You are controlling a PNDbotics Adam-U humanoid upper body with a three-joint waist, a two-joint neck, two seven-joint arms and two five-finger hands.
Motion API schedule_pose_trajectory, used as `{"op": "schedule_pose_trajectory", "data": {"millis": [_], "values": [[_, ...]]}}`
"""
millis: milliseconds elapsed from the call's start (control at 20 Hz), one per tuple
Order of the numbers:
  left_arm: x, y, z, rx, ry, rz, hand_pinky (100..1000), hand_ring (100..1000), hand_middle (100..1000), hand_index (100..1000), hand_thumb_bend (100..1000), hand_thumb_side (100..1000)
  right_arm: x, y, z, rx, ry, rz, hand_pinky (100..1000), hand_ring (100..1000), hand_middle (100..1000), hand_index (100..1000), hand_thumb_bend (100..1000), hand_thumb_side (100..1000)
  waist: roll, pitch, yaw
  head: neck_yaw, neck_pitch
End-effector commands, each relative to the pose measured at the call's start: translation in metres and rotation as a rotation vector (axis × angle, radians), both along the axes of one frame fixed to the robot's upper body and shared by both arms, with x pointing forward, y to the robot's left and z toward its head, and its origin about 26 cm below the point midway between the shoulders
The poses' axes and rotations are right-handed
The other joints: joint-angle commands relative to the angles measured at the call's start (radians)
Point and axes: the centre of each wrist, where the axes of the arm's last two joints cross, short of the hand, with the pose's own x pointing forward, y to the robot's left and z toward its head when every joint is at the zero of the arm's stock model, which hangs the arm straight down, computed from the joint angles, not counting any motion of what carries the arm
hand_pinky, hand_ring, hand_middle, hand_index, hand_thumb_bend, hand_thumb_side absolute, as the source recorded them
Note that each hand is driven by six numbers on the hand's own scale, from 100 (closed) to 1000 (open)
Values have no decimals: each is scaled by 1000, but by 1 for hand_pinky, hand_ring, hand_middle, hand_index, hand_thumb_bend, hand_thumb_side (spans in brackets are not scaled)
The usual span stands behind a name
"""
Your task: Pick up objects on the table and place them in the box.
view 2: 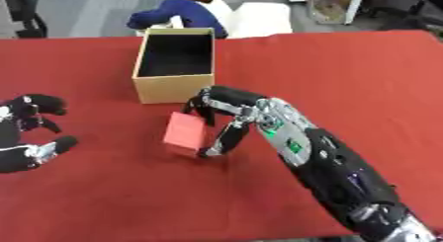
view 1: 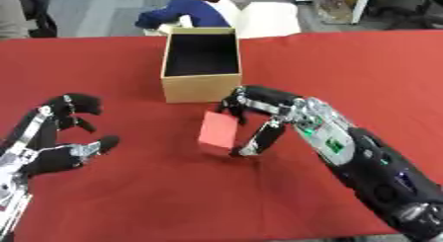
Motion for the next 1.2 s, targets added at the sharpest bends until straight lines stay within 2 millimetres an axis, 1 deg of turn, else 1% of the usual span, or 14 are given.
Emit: {"op": "schedule_pose_trajectory", "data": {"millis": [50,200,250,300,600,850,1200], "values": [[2,0,9,4,-27,-9,556,726,677,742,692,287,2,-7,26,25,-53,-11,549,408,312,430,466,100,4,-14,-1,-2,6],[2,0,9,1,-27,-5,556,726,677,742,689,288,2,-9,41,39,-76,-11,552,410,313,430,466,100,4,-13,-1,-2,4],[2,0,9,0,-27,-3,555,727,678,742,684,288,2,-10,47,41,-88,-11,555,412,314,431,424,100,4,-12,-1,-2,4],[2,0,10,-1,-27,-2,555,727,678,742,681,289,2,-11,53,41,-99,-12,558,415,316,432,465,100,4,-12,0,-2,4],[3,-5,14,-12,-44,-10,555,730,679,742,679,289,11,-24,81,1,-162,-52,574,433,326,440,469,100,7,-2,18,-12,-10],[6,-15,23,-47,-77,-25,554,729,678,741,681,283,28,-42,97,-19,-210,-136,590,446,337,451,469,100,11,14,50,-35,-33],[9,-32,39,-76,-128,-82,553,729,677,741,684,279,52,-61,117,-35,-285,-259,601,460,348,462,465,100,6,46,120,-75,-77]]}}
